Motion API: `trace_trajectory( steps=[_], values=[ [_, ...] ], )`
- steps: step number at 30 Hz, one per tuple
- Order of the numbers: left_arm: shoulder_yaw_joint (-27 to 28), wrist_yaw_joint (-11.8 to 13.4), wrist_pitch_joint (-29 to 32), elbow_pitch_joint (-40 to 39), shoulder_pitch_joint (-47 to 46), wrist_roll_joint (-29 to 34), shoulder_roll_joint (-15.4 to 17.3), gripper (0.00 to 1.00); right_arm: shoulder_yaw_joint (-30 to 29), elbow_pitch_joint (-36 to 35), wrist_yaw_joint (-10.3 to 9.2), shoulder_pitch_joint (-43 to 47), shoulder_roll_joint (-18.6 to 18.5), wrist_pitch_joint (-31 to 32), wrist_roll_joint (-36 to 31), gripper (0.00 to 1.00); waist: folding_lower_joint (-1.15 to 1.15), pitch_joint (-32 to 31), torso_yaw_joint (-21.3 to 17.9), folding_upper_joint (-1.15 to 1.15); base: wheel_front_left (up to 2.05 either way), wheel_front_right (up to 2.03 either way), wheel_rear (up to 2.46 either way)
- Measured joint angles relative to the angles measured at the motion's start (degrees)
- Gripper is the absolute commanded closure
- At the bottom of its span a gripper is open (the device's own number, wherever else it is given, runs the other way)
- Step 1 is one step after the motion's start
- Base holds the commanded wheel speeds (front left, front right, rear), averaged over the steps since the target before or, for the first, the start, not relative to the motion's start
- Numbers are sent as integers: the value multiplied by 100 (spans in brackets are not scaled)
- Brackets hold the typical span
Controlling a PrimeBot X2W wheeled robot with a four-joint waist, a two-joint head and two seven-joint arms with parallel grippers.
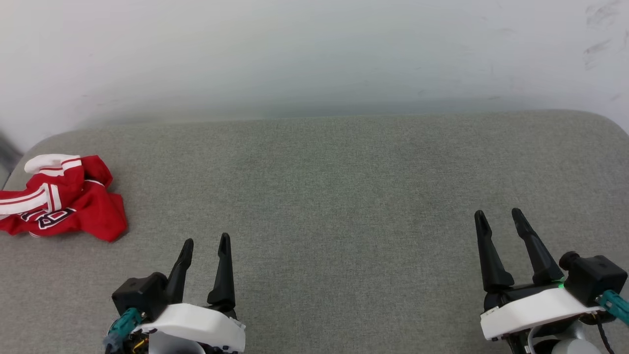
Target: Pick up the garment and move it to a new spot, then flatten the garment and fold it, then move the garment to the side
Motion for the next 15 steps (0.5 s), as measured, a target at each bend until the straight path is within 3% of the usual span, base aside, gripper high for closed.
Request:
trace_trajectory(
  steps=[5,15],
  values=[
    [-286,238,-101,5,-1,264,120,0,37,-31,0,6,0,-102,-500,0,0,2,-3,0,0,0,0],
    [-381,227,-235,77,28,717,133,0,126,-48,0,34,0,-232,-1118,0,0,5,-3,0,0,0,0]
  ],
)
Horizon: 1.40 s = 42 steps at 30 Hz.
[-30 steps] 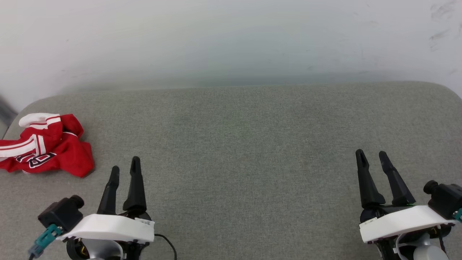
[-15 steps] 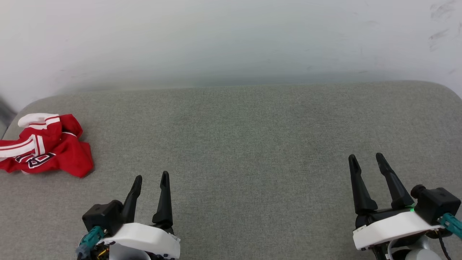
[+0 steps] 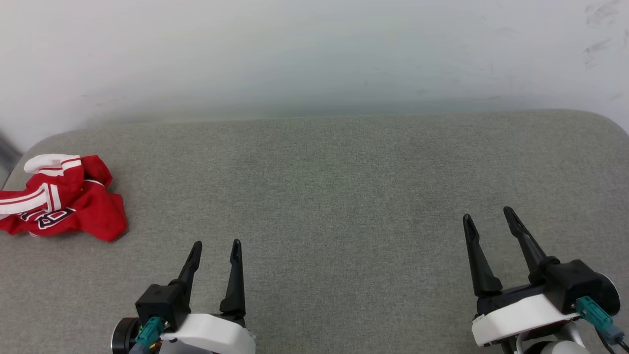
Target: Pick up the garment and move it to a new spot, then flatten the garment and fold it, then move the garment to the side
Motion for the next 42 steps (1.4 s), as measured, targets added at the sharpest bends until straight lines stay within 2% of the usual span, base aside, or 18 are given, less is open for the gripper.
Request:
trace_trajectory(
  steps=[6,12,16,21,26,32,42],
  values=[
    [2,-178,-86,90,80,169,-75,0,64,11,0,25,0,-79,-323,0,0,2,-1,0,0,0,0],
    [296,-459,-147,86,137,328,-271,0,93,3,1,36,-1,-160,-449,0,0,4,-2,0,0,0,0],
    [560,-643,-196,56,214,417,-431,0,59,0,1,88,-1,-199,-372,0,-1,5,-2,0,0,0,0],
    [867,-907,-256,75,286,519,-556,0,-74,67,1,93,-1,-266,49,0,-1,6,1,0,0,0,0],
    [1094,-1046,-313,138,326,539,-589,0,-151,225,1,112,-2,-320,260,0,-1,0,6,0,0,0,0],
    [1047,-1057,-374,267,362,609,-597,0,-142,447,1,141,-2,-374,359,0,0,-7,5,0,0,0,0],
    [951,-1010,-465,309,396,1026,-597,0,-73,532,1,141,-2,-470,80,0,-1,11,17,0,0,0,0]
  ],
)
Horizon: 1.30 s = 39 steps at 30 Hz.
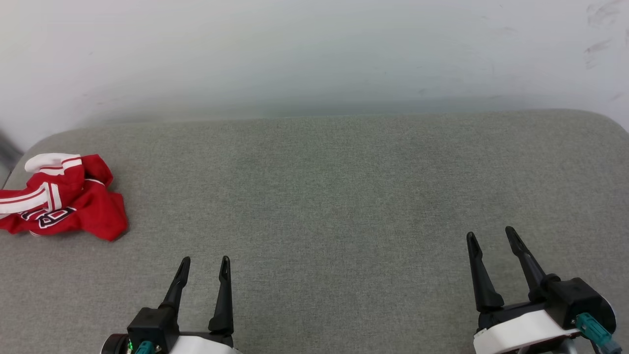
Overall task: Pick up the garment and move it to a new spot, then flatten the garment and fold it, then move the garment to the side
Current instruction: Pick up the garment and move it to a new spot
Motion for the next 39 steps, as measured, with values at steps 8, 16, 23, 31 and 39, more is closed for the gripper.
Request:
trace_trajectory(
  steps=[8,16,23,31,39],
  values=[
    [7,2,0,-3,-13,4,0,0,107,-12,0,4,-1,0,16,0,0,28,163,0,0,0,0],
    [65,5,0,-20,-21,20,1,0,305,-59,0,39,0,0,-35,0,0,35,574,0,0,0,0],
    [92,4,0,-35,-18,32,1,0,512,-55,0,66,1,0,-83,0,0,20,1104,0,0,0,0],
    [102,0,0,-54,38,63,0,0,670,-3,0,70,0,0,-107,0,0,-30,1763,0,0,0,0],
    [96,-31,0,-64,52,62,0,0,749,25,0,68,0,-1,-108,0,0,-53,2306,0,0,0,0]
  ],
)
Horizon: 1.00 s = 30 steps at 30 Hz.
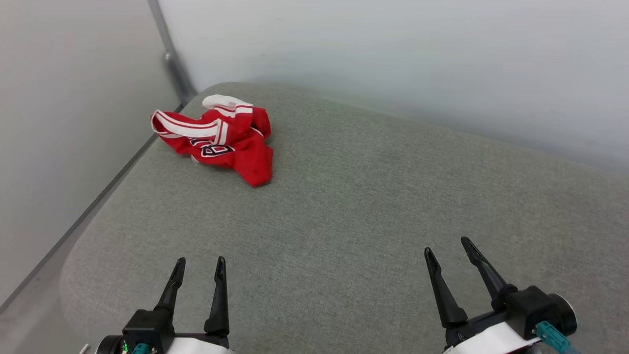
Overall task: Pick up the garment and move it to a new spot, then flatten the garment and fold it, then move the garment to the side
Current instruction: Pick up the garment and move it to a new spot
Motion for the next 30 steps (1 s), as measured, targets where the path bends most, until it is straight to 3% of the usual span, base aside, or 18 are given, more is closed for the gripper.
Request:
trace_trajectory(
  steps=[12,27,30],
  values=[
    [-3,-12,-1,3,79,2,0,0,5,24,0,-3,0,1,-8,0,0,-25,299,0,0,0,0],
    [114,-67,0,-33,-55,-45,0,0,82,7,0,-105,1,1,-107,0,0,240,165,0,0,0,0],
    [211,-265,-1,-18,-316,-98,2,0,99,-67,0,-247,2,1,-240,0,0,432,82,0,0,0,0]
  ],
)
